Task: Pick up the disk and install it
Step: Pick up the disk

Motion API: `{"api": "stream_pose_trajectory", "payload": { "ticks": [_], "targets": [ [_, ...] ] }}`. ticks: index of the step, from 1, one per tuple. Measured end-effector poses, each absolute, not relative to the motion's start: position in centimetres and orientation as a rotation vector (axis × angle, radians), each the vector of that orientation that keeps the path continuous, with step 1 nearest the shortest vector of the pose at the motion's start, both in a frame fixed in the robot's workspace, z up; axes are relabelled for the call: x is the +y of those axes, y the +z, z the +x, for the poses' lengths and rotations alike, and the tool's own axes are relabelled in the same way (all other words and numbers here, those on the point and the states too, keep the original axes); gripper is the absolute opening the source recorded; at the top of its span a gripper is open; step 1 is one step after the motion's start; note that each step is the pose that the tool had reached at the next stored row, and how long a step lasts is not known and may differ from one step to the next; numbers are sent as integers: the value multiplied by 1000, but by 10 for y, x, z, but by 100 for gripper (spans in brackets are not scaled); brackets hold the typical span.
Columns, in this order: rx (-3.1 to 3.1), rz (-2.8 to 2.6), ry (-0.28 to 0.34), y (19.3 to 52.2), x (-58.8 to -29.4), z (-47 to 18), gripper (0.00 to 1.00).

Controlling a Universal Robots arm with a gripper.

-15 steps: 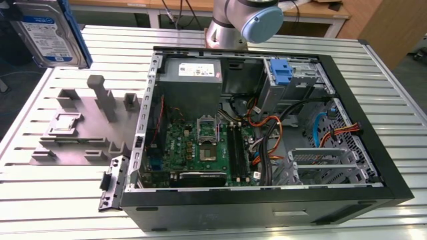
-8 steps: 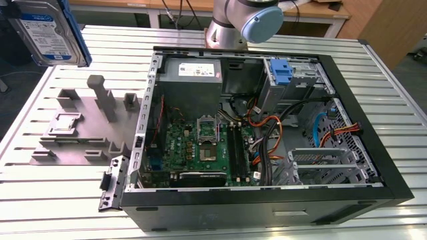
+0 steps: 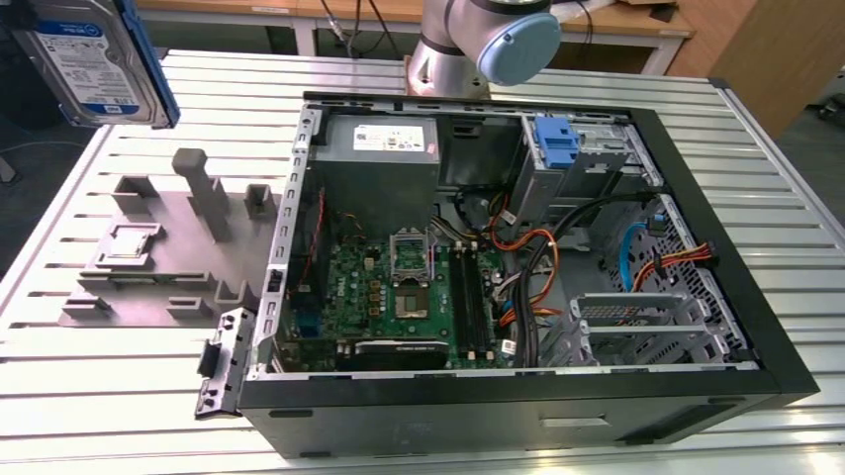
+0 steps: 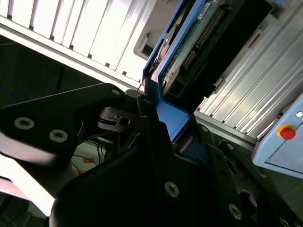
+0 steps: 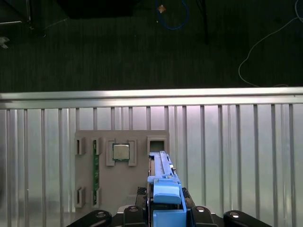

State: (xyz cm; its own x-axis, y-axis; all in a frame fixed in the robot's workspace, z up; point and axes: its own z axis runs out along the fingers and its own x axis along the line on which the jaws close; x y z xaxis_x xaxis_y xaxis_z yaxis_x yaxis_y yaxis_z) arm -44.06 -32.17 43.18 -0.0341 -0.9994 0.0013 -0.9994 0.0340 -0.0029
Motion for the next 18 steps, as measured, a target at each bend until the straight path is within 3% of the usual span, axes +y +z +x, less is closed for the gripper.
{"api": "stream_pose_trajectory", "payload": {
  "ticks": [18],
  "targets": [
    [2256, -2181, 0, 441, -322, -441, 37]
  ]
}}
